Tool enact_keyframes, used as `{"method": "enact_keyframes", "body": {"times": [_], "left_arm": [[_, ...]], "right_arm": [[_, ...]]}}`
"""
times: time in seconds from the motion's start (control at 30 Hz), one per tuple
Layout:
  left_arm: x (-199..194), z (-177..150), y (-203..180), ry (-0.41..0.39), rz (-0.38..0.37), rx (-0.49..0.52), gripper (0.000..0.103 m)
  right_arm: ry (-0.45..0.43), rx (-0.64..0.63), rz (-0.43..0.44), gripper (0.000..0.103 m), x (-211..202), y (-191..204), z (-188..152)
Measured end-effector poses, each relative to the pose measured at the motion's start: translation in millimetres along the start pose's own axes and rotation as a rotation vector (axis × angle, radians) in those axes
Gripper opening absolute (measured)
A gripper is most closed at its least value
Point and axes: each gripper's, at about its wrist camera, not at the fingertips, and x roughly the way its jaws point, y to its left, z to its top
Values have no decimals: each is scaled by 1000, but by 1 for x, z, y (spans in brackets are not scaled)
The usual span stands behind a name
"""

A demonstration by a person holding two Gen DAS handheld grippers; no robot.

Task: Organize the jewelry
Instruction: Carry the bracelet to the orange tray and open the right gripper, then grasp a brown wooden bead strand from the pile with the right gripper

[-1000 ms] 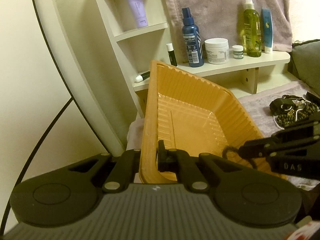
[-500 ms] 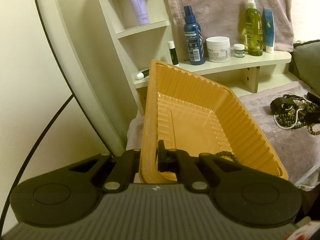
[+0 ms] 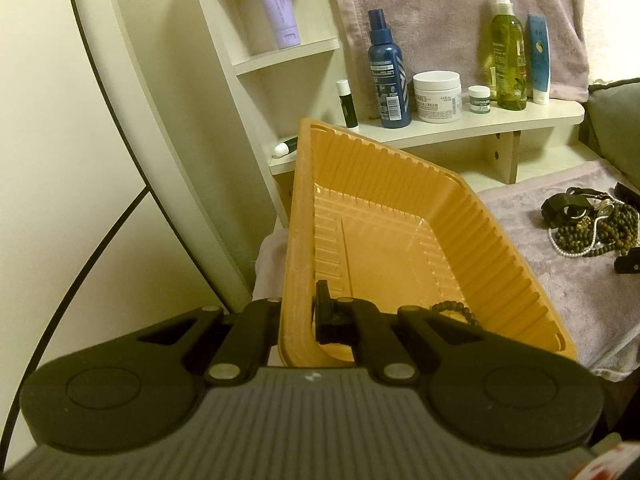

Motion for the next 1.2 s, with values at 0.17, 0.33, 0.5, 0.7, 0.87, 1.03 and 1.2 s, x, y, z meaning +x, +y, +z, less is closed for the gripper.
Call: {"method": "enact_keyframes", "body": {"times": [0.17, 0.33, 0.5, 0.7, 0.87, 1.03, 1.2], "left_arm": [[0, 0, 0, 0, 0, -1, 3], [1, 0, 1, -1, -1, -2, 3], [2, 0, 2, -1, -1, -4, 3], [1, 1, 1, -5, 2, -5, 3], [1, 2, 0, -12, 3, -6, 3], [0, 3, 1, -12, 3, -7, 3], [-1, 4, 1, -16, 4, -8, 3]], "right_arm": [[-7, -21, -28, 15, 6, 3, 3], [-13, -2, -16, 7, -7, -1, 8], [-88, 22, 12, 7, -42, -8, 24], [-200, -5, 23, 7, -83, -17, 56], [-261, -30, 32, 7, -105, -24, 79], [-315, -50, 46, 7, -123, -25, 97], [-366, -93, 55, 6, -139, -18, 113]]}}
